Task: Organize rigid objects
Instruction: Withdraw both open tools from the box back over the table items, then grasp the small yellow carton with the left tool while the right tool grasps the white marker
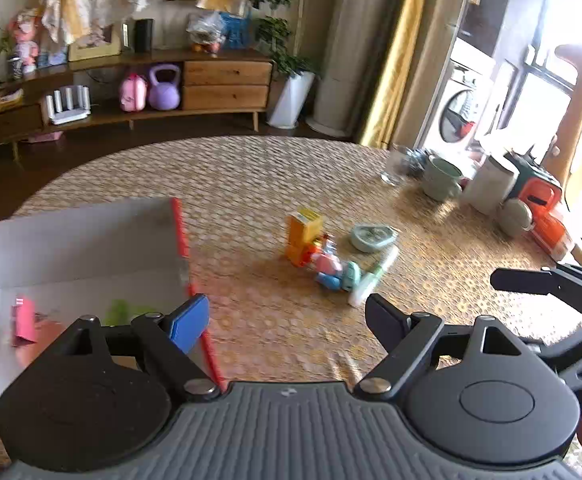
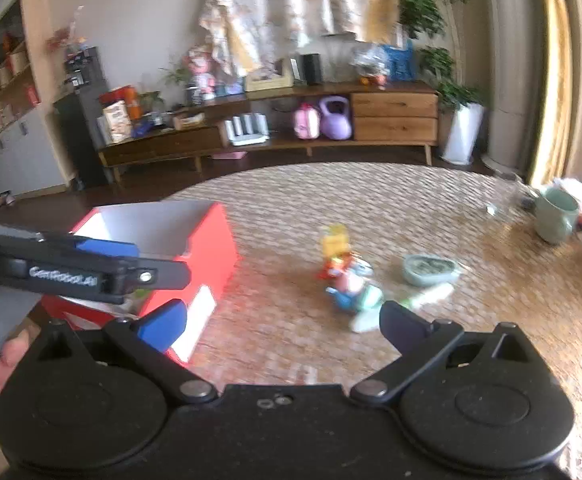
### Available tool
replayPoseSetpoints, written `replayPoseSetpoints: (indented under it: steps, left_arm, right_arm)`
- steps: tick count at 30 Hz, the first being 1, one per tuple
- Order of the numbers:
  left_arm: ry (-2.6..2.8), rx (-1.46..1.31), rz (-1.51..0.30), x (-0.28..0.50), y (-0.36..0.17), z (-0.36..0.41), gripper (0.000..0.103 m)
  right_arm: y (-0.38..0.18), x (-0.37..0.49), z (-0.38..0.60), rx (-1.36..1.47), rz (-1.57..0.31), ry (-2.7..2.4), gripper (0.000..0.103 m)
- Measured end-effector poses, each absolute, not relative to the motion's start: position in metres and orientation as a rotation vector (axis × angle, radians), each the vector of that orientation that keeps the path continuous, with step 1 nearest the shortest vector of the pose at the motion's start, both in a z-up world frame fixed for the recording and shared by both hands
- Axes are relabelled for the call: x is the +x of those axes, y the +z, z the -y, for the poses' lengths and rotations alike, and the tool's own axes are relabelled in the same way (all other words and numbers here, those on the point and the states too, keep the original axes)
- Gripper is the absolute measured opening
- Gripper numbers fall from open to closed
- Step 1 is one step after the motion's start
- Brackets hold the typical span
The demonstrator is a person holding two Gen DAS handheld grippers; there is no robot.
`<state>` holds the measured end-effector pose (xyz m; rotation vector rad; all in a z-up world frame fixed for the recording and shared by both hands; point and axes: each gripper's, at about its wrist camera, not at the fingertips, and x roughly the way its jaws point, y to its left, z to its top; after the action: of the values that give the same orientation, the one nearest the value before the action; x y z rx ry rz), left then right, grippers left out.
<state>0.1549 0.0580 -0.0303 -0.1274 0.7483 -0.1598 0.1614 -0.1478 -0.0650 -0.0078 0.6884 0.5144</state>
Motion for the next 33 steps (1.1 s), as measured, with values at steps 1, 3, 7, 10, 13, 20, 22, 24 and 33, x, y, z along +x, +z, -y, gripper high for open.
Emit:
replayPoseSetpoints:
  steps: [1, 3, 7, 10, 13, 20, 22, 24, 33]
  left_arm:
    - [-0.168, -0.126, -0.753, 0.158, -0.033, -0.053, 0.085]
    - [-0.18, -0.125, -0.753, 0.164, -0.038, -0.044, 0.085]
    - [-0.162, -0.122, -0.749, 0.178, -0.048, -0.028, 0.098]
    - [-0.15, -0.143, -0.737, 0.192, -0.051, -0.022, 0.1]
    - [-0.124, -0.159, -0.745, 0.209, -0.053, -0.018, 0.1]
    - [-0.031, -0.218, -0.771, 0.252, -0.066, -0.015, 0.1]
    - [-0.024, -0.24, -0.773, 0.263, -0.07, -0.015, 0.1]
    - [-0.011, -0.24, -0.772, 0.274, -0.073, -0.013, 0.1]
    - [0.062, -0.194, -0.794, 0.323, -0.094, -0.002, 0.1]
  right_arm:
    - [-0.067, 0.164, 0.154, -0.002, -0.693, 0.5, 0.102]
    - [-0.071, 0.171, 0.165, 0.01, -0.704, 0.475, 0.102]
    - [-0.082, 0.183, 0.184, 0.021, -0.72, 0.43, 0.102]
    - [-0.092, 0.192, 0.194, 0.035, -0.735, 0.401, 0.102]
    - [-0.101, 0.204, 0.199, 0.036, -0.747, 0.375, 0.102]
    - [-0.124, 0.239, 0.208, 0.049, -0.787, 0.322, 0.1]
    - [-0.129, 0.25, 0.208, 0.053, -0.792, 0.307, 0.1]
    - [-0.136, 0.261, 0.206, 0.053, -0.8, 0.296, 0.099]
    - [-0.166, 0.308, 0.189, 0.08, -0.855, 0.231, 0.09]
